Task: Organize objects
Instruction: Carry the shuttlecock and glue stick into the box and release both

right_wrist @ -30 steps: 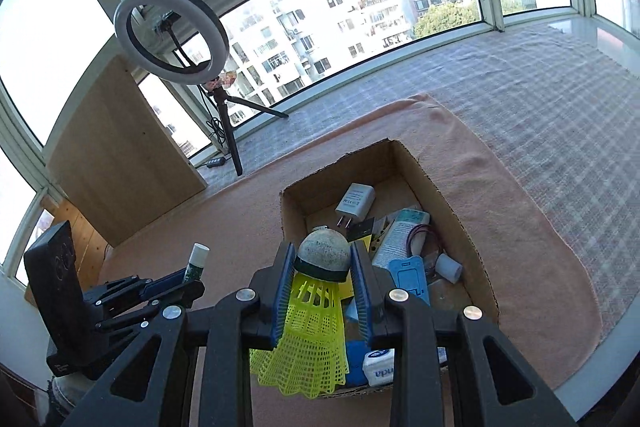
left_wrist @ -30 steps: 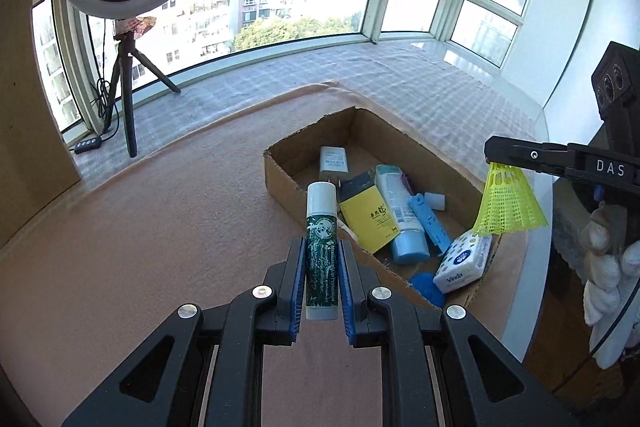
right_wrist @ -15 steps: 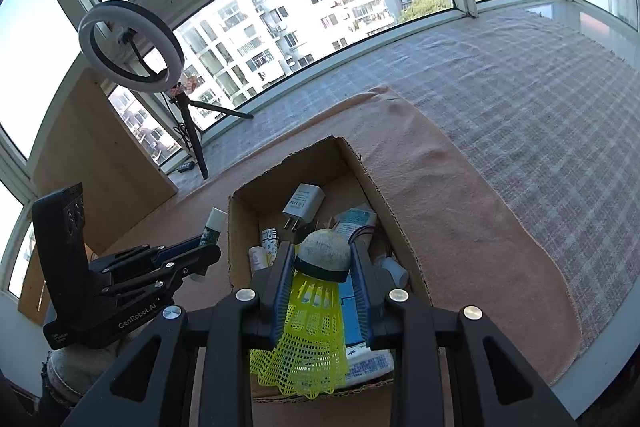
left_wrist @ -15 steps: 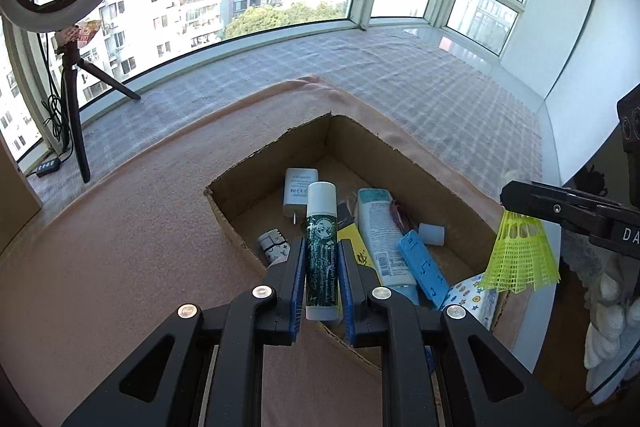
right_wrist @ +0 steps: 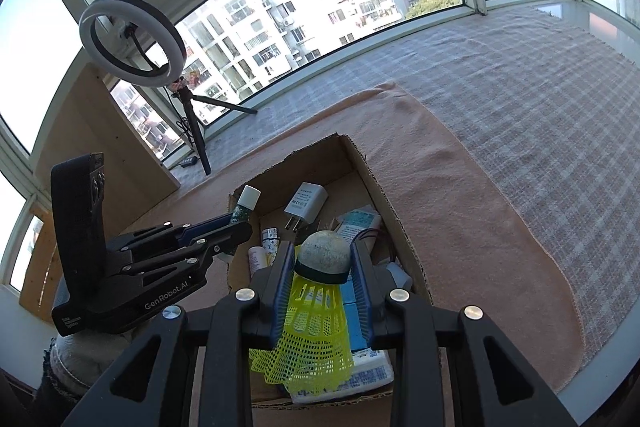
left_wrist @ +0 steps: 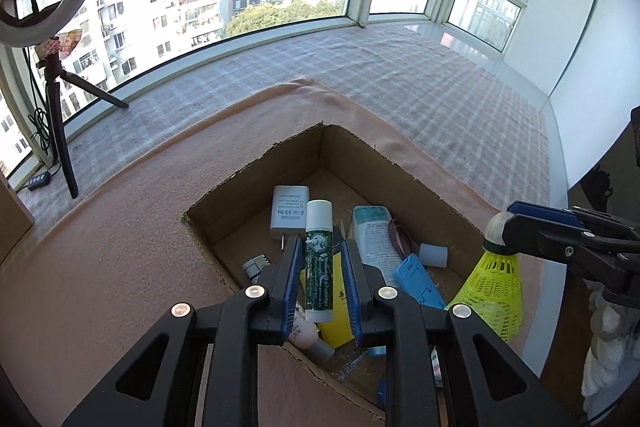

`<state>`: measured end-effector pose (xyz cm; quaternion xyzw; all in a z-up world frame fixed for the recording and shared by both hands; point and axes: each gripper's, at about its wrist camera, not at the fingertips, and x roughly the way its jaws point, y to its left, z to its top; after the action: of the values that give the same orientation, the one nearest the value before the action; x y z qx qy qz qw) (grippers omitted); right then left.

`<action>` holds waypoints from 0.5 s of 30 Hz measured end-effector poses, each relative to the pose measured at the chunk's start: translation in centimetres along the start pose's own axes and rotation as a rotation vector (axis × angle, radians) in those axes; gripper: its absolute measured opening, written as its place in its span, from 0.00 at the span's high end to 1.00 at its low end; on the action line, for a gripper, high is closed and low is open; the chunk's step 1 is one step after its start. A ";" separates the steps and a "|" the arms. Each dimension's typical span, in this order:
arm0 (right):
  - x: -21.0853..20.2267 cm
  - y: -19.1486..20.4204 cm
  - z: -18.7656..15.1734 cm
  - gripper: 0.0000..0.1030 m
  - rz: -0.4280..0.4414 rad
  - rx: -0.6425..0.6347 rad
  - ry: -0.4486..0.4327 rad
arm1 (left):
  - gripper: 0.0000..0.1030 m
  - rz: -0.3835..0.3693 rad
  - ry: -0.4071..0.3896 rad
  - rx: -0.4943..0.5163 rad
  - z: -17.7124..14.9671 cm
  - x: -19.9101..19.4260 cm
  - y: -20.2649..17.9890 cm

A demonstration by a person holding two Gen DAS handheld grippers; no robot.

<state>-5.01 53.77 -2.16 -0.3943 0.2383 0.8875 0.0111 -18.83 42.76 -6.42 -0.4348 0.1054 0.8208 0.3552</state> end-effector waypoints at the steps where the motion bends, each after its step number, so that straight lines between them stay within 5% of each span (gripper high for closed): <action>1: 0.0 0.1 0.0 0.59 0.005 -0.002 0.002 | 0.38 0.009 -0.013 -0.004 0.0 -0.3 0.0; 3: -0.4 0.3 -0.1 0.47 -0.008 -0.006 -0.017 | 0.29 0.010 -0.045 -0.011 0.1 -1.0 0.1; 15: -1.0 1.8 -0.5 0.46 -0.013 -0.022 -0.034 | 0.29 0.018 -0.089 -0.009 -0.5 -4.8 0.9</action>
<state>-4.36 52.10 -0.97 -0.3809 0.2257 0.8965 0.0167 -17.31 39.52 -3.05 -0.3986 0.0899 0.8428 0.3503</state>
